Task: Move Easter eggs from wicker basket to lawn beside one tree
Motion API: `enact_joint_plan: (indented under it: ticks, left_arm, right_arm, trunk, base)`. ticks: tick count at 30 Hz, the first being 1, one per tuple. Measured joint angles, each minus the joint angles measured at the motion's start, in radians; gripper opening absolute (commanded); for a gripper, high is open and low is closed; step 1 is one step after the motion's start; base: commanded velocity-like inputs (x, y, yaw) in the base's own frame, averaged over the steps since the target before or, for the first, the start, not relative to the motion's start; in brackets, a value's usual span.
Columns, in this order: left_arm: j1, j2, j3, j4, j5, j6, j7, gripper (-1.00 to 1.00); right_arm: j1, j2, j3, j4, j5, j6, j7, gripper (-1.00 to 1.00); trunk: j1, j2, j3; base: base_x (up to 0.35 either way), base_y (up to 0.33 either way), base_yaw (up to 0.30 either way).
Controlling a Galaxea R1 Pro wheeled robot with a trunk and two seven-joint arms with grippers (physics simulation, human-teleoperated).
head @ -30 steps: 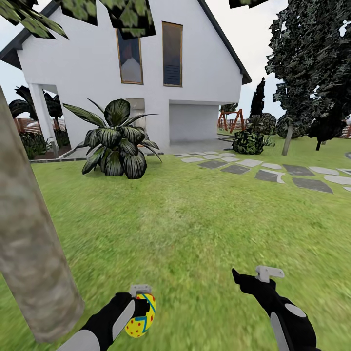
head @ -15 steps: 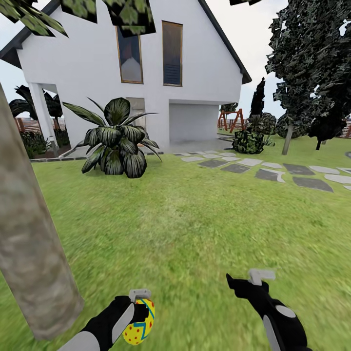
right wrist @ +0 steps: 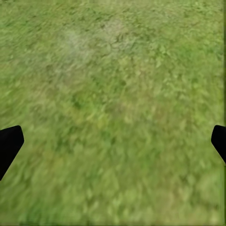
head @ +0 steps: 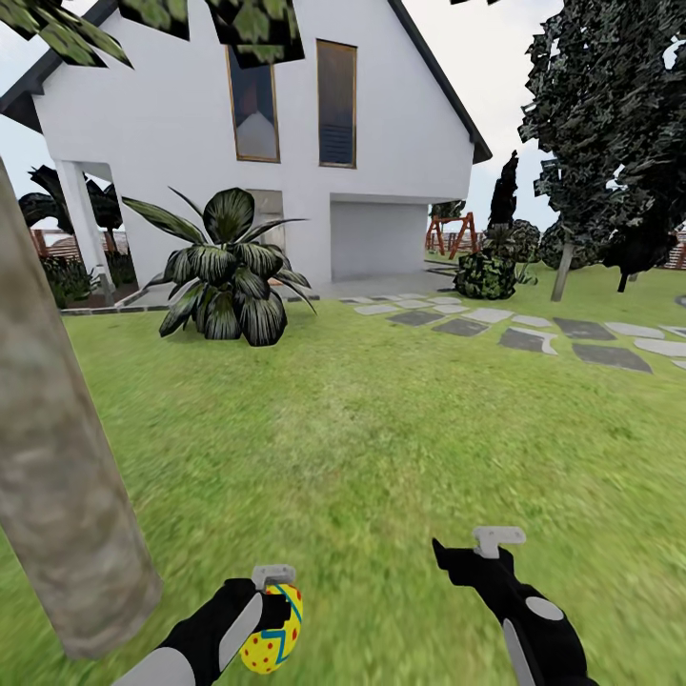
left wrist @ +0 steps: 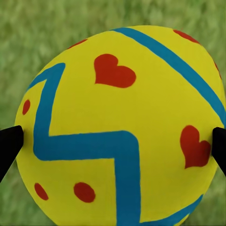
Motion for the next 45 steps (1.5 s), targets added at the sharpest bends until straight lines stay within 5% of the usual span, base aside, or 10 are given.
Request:
enact_joint_plan:
  ticks: [11,24,45]
  left_arm:
    - [0.0,0.001,0.0,-0.001,0.002,-0.009,0.0,-1.0]
    - [0.001,0.002,-0.005,-0.001,-0.004,-0.126,0.004,-1.0]
    - [0.001,0.002,-0.007,0.004,-0.004,-0.133,0.0,-1.0]
  right_arm:
    - [0.002,-0.001,-0.011,-0.035,-0.004,-0.001,0.0,1.0]
    - [0.002,-0.002,-0.01,-0.035,-0.003,-0.001,0.0,1.0]
    - [0.002,-0.001,-0.01,-0.033,-0.002,-0.001,-0.001,1.0]
  trunk:
    - [0.042,-0.077,-0.034]
    - [0.092,-0.168,-0.075]
    - [0.173,-0.315,-0.141]
  base:
    - [0.0,0.0,0.0]
    - [0.0,0.0,0.0]
    - [0.0,0.0,0.0]
